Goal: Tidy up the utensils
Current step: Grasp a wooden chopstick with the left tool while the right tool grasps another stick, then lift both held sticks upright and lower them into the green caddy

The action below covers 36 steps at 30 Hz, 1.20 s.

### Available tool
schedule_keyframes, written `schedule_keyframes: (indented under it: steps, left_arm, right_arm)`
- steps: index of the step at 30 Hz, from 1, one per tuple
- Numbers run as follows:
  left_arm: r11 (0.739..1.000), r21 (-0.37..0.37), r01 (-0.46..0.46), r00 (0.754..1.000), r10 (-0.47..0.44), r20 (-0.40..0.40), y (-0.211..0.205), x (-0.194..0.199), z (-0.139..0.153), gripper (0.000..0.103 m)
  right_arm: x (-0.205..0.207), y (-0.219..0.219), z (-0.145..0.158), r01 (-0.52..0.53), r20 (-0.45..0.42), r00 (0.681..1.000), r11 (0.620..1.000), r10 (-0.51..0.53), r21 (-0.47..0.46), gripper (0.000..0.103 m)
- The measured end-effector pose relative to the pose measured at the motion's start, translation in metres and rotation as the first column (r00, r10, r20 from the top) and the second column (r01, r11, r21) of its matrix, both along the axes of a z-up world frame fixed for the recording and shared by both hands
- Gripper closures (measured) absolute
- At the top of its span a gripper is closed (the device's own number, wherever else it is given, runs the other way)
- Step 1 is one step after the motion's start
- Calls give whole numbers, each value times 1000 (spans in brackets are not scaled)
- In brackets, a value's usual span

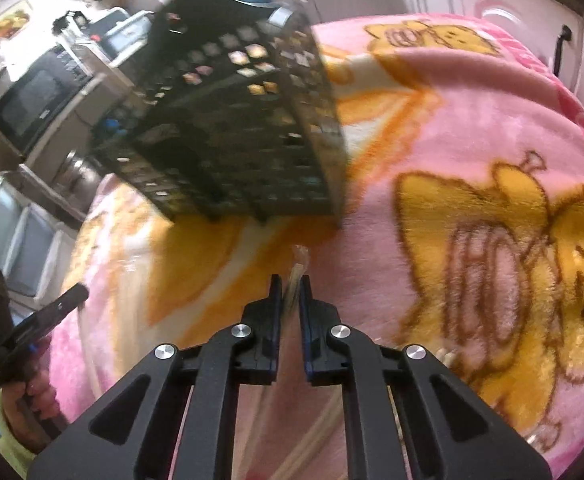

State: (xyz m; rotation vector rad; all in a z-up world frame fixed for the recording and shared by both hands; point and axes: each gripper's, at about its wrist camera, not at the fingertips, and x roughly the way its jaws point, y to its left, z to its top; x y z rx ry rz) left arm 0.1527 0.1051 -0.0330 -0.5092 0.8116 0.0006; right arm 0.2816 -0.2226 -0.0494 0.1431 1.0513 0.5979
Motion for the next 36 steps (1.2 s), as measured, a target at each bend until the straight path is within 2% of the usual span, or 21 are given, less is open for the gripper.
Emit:
schedule_keyframes:
  steps: [7, 17, 29, 36]
  left_arm:
    - [997, 31, 65, 990, -68, 120, -18, 9, 47, 102]
    - [991, 39, 130, 960, -136, 246, -42, 24, 95, 102]
    - [992, 38, 118, 919, -123, 375, -51, 42, 144, 102]
    - [994, 33, 107, 897, -111, 429, -59, 56, 164, 102]
  right_arm:
    - [-31, -1, 45, -46, 117, 993, 994, 35, 95, 97]
    - [-54, -27, 92, 4, 267, 962, 984, -53, 180, 97]
    - [-59, -44, 136, 55, 421, 892, 964, -164, 259, 97]
    - [-50, -49, 152, 67, 449, 870, 952, -203, 299, 97]
